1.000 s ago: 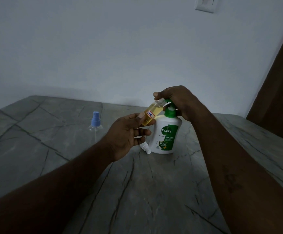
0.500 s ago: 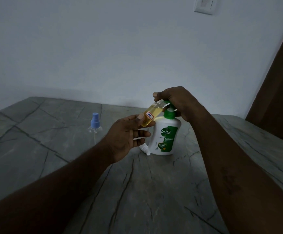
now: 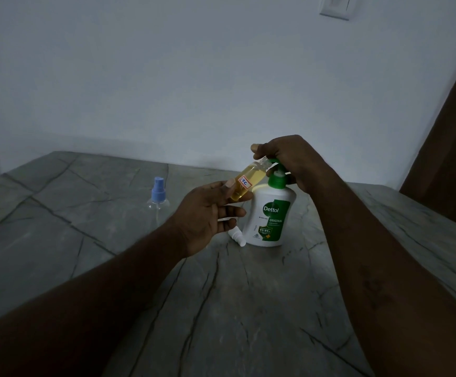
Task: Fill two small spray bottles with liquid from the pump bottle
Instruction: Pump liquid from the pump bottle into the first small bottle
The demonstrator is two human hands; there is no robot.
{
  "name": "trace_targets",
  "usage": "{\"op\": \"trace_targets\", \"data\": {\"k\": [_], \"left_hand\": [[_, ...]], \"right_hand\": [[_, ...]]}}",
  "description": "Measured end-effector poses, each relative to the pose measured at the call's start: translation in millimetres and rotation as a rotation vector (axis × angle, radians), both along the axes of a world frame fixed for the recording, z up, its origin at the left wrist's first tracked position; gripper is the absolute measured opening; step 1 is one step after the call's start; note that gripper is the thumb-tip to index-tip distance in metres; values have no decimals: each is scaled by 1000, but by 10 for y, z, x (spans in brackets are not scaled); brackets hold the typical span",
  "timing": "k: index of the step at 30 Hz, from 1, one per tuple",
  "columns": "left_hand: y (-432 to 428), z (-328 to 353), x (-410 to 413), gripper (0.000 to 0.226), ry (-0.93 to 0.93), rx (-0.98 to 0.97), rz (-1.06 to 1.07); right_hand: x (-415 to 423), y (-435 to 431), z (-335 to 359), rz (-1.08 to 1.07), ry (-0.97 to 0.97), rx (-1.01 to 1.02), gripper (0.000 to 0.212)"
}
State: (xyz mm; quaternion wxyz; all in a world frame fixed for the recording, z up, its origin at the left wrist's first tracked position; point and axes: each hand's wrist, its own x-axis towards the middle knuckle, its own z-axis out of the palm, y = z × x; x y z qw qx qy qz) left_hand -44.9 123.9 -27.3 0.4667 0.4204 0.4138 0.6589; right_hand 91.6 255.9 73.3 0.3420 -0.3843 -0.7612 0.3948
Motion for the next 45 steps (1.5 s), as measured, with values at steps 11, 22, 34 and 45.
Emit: {"op": "trace_targets", "data": {"k": [11, 22, 34, 45], "left_hand": [[17, -33, -3, 49, -1, -2, 5], [27, -9, -15, 32, -2, 26, -1], [19, -18, -9, 40, -1, 21, -6], [10, -14, -23, 36, -12, 25, -11]], "right_hand": [[-7, 13, -77, 23, 8, -61, 15], [-8, -13, 16, 2, -59, -35, 21], [-5, -3, -15, 22, -30, -48, 25], [-18, -10, -2, -1, -29, -57, 11]]}}
